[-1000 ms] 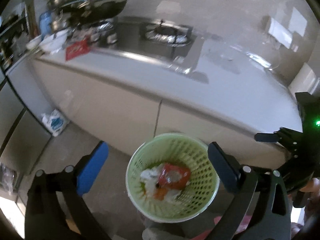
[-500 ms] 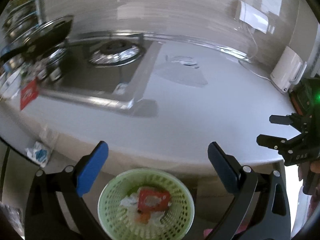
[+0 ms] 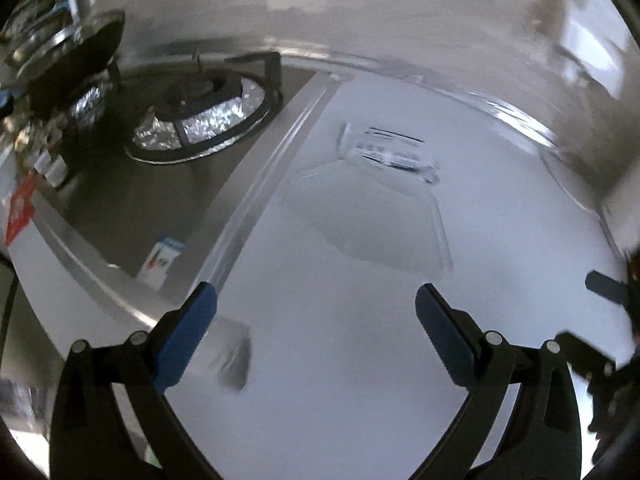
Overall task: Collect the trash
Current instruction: 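Move both open tools back over the counter toward the clear tray and white packet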
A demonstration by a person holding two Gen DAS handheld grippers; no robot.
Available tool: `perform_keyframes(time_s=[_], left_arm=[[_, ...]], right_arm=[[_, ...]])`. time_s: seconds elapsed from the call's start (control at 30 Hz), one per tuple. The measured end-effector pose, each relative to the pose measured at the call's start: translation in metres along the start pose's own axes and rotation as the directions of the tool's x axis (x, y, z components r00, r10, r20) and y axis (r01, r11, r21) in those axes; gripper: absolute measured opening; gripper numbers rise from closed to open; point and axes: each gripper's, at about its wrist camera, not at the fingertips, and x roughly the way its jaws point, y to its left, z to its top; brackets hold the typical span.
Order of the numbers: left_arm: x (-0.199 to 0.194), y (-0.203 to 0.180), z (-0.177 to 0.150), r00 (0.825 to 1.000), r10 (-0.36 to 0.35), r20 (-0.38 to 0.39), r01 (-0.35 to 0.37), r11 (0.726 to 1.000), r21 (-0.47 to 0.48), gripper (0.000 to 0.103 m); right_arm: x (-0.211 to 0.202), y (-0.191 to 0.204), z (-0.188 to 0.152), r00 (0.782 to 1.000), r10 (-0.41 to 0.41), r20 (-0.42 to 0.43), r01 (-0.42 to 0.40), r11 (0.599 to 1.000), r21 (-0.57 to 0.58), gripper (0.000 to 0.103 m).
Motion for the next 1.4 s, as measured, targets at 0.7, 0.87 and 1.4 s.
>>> perform_keyframes(time_s=[0.7,0.87,1.4], left_arm=[[0.079,-0.015,0.049,0.984,0.126,-0.125,-0.162,0.925,-0.343,0.083],[0.078,-0.019,0.051,0.991,0.087,-0.1,-0.118,0.927,-0.355,0.058],[0.078,-0.006,0.051,0.991,-0.027,-0.132,-0.048,0.844,-0.534,0.087]], right_arm=[[0.121,-0.046,0.133,0.985,0.171,-0.028,-0.173,0.962,-0.211,0.101],[0.14,-0.038,0.145,0.973,0.221,-0.059,-0.229,0.929,-0.292,0.101],[0.153,-0.044,0.158,0.965,0.251,-0.074,-0.261,0.912,-0.315,0.101]])
